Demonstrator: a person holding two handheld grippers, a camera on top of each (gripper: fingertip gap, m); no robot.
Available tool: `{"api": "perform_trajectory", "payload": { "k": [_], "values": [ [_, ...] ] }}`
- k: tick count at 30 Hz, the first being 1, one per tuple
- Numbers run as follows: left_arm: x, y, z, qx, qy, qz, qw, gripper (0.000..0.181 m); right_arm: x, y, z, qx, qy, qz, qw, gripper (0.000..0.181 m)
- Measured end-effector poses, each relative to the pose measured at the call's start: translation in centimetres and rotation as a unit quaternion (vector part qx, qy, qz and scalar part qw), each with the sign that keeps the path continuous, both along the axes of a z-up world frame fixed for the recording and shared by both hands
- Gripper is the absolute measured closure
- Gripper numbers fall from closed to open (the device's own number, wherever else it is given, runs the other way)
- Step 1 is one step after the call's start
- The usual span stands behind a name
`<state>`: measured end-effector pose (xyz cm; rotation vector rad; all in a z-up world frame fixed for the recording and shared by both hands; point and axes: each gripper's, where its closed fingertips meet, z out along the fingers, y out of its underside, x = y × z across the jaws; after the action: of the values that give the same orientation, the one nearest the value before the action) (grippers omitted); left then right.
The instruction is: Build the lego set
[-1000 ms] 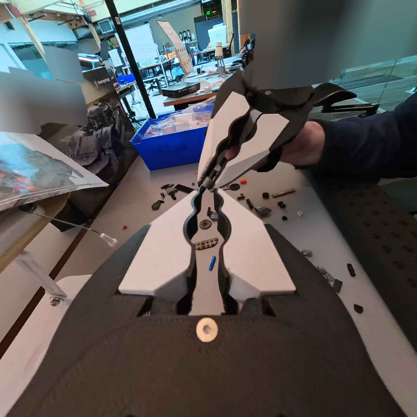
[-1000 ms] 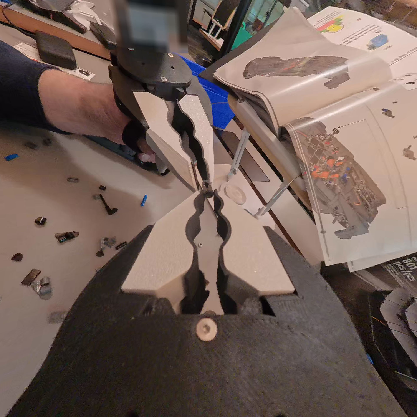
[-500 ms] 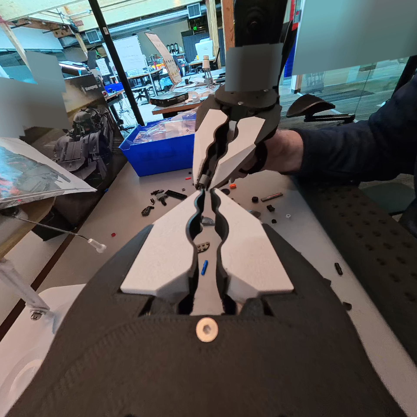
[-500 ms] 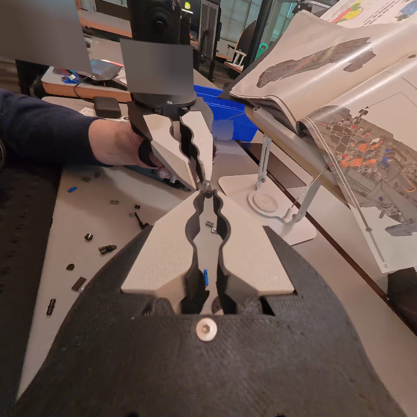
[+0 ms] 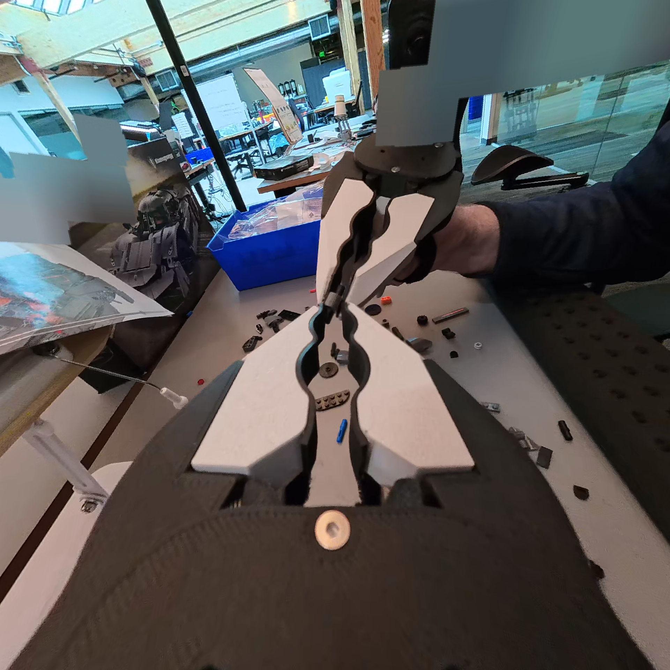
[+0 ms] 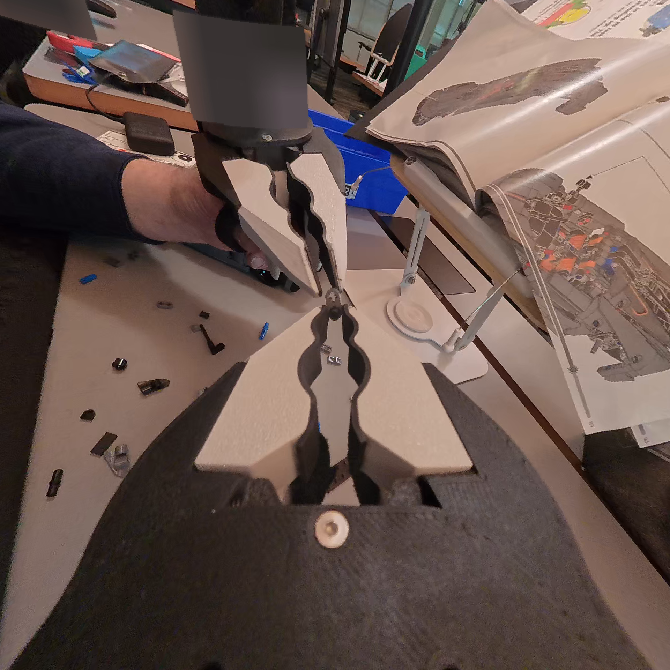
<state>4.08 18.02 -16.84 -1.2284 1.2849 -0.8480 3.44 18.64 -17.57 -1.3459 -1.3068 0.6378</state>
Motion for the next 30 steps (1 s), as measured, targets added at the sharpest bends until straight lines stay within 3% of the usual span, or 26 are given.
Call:
{"api": "perform_trajectory", "payload": {
  "k": [16, 18, 30],
  "values": [
    [0.3, -0.6, -1.0, 0.015, 0.032, -0.016, 0.999, 0.177, -0.6, -0.9, -1.1, -0.067, -0.001, 0.048, 0.997, 0.176],
    [0.1, -0.3, -1.1, 0.015, 0.039, -0.007, 0.999, 0.177, -0.6, -0.5, -1.4, -0.075, -0.002, 0.040, 0.996, 0.169],
    [-2.9, 1.9, 2.2, 0.024, 0.027, 0.062, 0.997, 0.177, 1.6, 2.3, -1.3, -0.069, -0.010, -0.026, 0.997, 0.168]
  ]
}}
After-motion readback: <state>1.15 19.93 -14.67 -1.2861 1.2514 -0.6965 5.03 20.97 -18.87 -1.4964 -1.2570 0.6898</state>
